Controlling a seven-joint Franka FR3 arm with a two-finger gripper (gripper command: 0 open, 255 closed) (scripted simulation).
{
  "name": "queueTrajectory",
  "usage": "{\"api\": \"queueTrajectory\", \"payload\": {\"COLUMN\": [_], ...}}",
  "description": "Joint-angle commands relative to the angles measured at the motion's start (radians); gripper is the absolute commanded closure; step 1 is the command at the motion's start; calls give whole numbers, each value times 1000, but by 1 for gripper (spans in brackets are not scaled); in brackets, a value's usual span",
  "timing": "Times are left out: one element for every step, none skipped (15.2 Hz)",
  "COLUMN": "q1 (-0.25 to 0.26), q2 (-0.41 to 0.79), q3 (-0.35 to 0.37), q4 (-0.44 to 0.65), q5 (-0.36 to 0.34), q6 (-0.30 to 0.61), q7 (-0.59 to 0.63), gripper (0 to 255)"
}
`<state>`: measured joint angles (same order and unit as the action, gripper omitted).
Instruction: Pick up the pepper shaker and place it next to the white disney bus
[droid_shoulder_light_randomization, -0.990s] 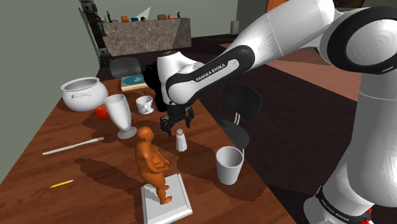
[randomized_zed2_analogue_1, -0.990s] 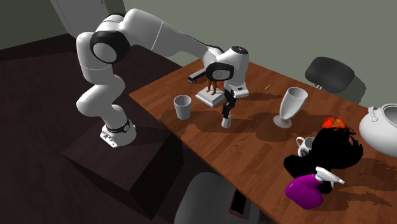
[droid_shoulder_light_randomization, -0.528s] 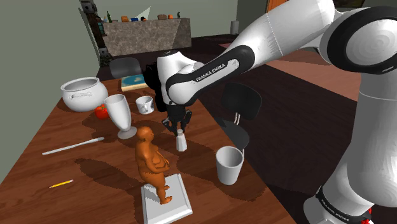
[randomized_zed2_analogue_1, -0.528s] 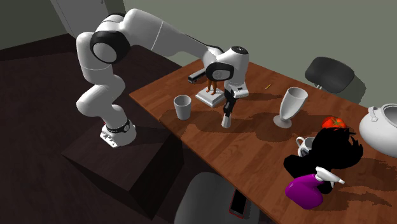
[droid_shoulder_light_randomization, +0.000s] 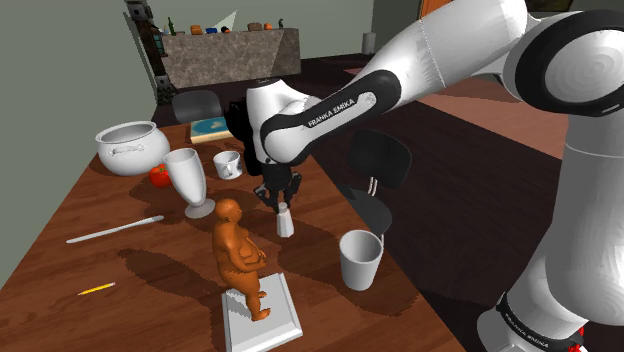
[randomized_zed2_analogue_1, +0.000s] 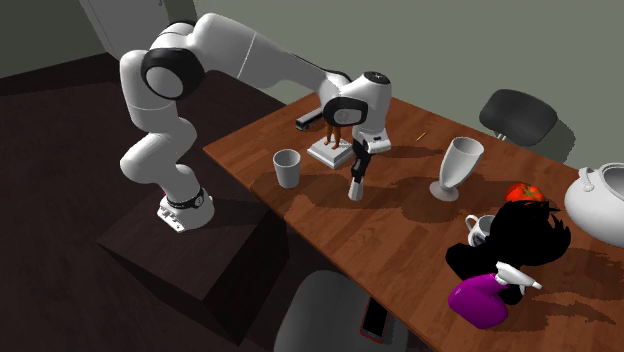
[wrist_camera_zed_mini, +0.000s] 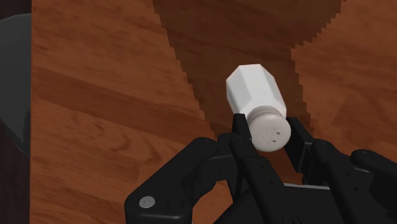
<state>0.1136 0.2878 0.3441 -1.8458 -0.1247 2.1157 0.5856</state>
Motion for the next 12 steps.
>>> {"api": "queueTrajectory", "payload": {"q1": [-1,-2,-2,-3,-3,-4,-4,-4,-5,-5,-5,-5], "q2": [-9,-14,-19,-24,-28,-33,-37,-42,-46,-49,-53,-56], "q3": [1,2,3,4,4,5,6,6,7,7,8,8], "q4": [9,16,23,31,38,46,54,62,70,79,88,97], "q5": [4,7,9,11,14,16,18,20,22,24,26,27], "q6": [-17,-29,-41,-52,-64,-76,-88,-101,-113,-125,-137,-150], "q7": [-4,-5,-7,-9,-10,-12,-13,-15,-16,-17,-19,-20], "gripper": [255,255,255,255,255,255,255,255,255,255,255,255]}}
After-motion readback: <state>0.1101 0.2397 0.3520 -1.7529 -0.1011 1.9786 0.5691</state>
